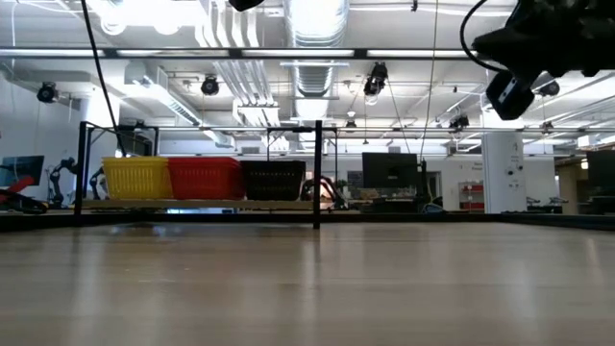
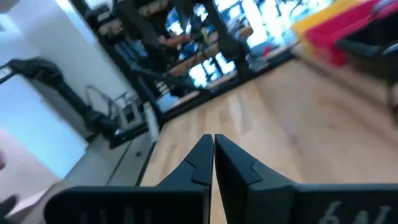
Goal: Stack baskets on shelf by color
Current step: Return to Home Position
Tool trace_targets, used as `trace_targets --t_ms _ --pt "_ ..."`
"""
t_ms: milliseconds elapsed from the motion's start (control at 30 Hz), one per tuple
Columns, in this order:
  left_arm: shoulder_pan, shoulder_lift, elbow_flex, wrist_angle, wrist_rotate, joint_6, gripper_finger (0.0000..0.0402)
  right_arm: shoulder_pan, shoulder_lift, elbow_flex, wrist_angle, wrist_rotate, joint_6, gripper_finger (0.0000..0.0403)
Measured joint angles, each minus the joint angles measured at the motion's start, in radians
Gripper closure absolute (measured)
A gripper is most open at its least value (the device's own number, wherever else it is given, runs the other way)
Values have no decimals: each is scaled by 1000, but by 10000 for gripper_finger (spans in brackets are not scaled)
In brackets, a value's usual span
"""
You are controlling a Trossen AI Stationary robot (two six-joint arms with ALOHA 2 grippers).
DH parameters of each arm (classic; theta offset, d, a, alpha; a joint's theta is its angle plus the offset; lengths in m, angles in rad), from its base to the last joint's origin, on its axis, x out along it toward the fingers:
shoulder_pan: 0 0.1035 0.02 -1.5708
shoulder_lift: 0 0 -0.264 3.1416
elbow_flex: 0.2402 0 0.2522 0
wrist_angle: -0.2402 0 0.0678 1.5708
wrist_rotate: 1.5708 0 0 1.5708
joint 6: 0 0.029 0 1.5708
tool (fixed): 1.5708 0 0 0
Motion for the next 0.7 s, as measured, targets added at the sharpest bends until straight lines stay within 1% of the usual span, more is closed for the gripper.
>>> trace_targets --t_ms 133,300,700 --pt "0 0 0 0 0 -7 249 -42 -56 -1 -11 -15 -66 394" --pt "0 0 0 0 0 -26 249 -46 -156 -22 -97 -17 -64 394" --pt "0 0 0 1 4 -29 249 -46 -426 -155 -140 10 -72 394"
